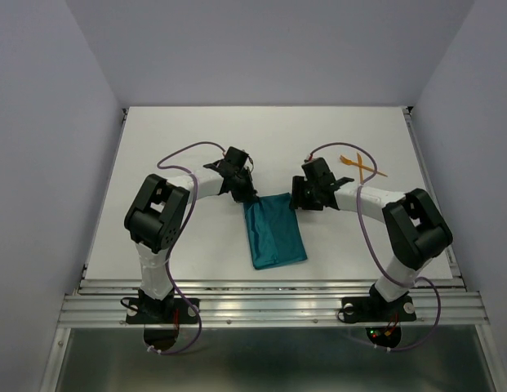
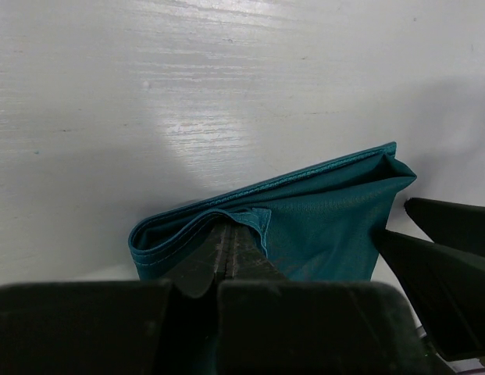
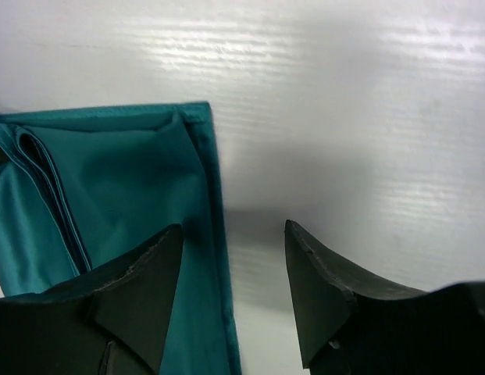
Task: Fold the napkin into a case and place the utensils inside
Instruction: Pick up the 2/3-rectangle-folded napkin at the center of the board, then fold the 2/3-rectangle-folded napkin at the center of the board.
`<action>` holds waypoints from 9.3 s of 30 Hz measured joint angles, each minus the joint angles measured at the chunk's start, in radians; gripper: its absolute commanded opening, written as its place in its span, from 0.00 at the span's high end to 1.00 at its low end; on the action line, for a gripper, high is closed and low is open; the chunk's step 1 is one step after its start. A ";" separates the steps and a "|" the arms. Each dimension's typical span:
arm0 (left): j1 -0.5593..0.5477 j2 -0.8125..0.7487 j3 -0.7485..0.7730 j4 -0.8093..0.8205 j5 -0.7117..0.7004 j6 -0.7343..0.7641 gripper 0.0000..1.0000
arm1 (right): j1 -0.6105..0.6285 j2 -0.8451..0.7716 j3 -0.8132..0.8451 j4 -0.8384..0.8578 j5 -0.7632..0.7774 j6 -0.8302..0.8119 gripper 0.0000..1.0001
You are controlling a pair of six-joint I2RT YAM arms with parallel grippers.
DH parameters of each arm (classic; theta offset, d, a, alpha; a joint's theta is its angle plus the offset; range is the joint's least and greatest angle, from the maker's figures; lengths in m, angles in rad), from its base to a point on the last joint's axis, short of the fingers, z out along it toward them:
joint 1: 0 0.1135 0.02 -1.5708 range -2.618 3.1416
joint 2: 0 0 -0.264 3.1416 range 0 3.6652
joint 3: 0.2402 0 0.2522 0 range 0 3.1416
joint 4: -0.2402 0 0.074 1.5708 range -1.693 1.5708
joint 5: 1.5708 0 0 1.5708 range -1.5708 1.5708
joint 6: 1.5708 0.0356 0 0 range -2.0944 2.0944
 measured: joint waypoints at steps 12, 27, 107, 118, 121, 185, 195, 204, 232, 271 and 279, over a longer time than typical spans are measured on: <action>0.000 0.000 0.000 -0.001 0.012 0.007 1.00 | 0.000 0.111 0.082 0.106 -0.109 -0.049 0.60; 0.000 0.000 0.000 -0.002 0.014 0.006 1.00 | -0.001 0.127 0.083 0.131 -0.162 -0.057 0.99; 0.100 -0.193 -0.105 -0.082 -0.098 0.007 1.00 | 0.217 0.317 0.327 0.105 -0.024 0.193 0.99; 0.127 -0.119 -0.145 -0.021 -0.051 0.012 1.00 | 0.224 0.309 0.323 0.099 0.002 0.163 0.99; 0.120 -0.115 -0.145 -0.007 -0.038 0.014 1.00 | 0.224 0.309 0.327 0.093 0.004 0.157 0.99; 0.032 -0.094 -0.122 -0.012 -0.033 -0.021 1.00 | 0.224 0.332 0.518 -0.083 0.017 0.128 0.99; 0.033 -0.094 -0.122 -0.012 -0.037 -0.021 1.00 | 0.224 0.405 0.528 -0.079 0.017 0.147 0.99; 0.080 -0.139 -0.121 -0.053 -0.075 0.008 1.00 | 0.224 0.406 0.528 -0.078 0.016 0.149 0.99; 0.116 -0.012 0.041 -0.053 -0.016 0.088 1.00 | 0.224 0.406 0.528 -0.077 0.015 0.150 0.99; 0.116 0.021 0.014 0.044 0.021 0.057 1.00 | 0.224 0.442 0.627 -0.099 0.026 0.152 0.99; 0.116 0.018 0.014 0.039 0.010 0.057 1.00 | 0.224 0.470 0.628 -0.093 0.022 0.155 0.99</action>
